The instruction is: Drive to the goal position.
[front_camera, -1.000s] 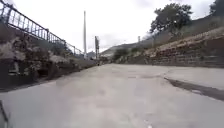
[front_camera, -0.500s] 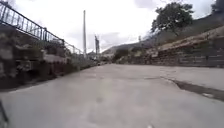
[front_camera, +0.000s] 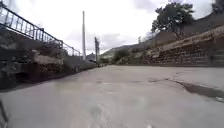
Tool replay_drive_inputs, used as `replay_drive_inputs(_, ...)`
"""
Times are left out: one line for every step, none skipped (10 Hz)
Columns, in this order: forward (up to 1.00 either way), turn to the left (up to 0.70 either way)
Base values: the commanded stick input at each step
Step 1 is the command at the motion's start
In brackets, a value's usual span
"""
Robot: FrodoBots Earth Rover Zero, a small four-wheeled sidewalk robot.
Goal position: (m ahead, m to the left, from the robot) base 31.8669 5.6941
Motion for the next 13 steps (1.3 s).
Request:
replay_drive_inputs(0.70, 0.00)
replay_drive_inputs(0.70, 0.00)
replay_drive_inputs(0.70, 0.00)
replay_drive_inputs(0.70, 0.00)
replay_drive_inputs(0.70, 0.00)
replay_drive_inputs(0.70, 0.00)
replay_drive_inputs(0.70, 0.00)
replay_drive_inputs(0.70, 0.00)
replay_drive_inputs(0.70, 0.00)
replay_drive_inputs(0.70, 0.00)
replay_drive_inputs(0.70, 0.00)
replay_drive_inputs(0.70, 0.00)
replay_drive_inputs(0.70, 0.00)
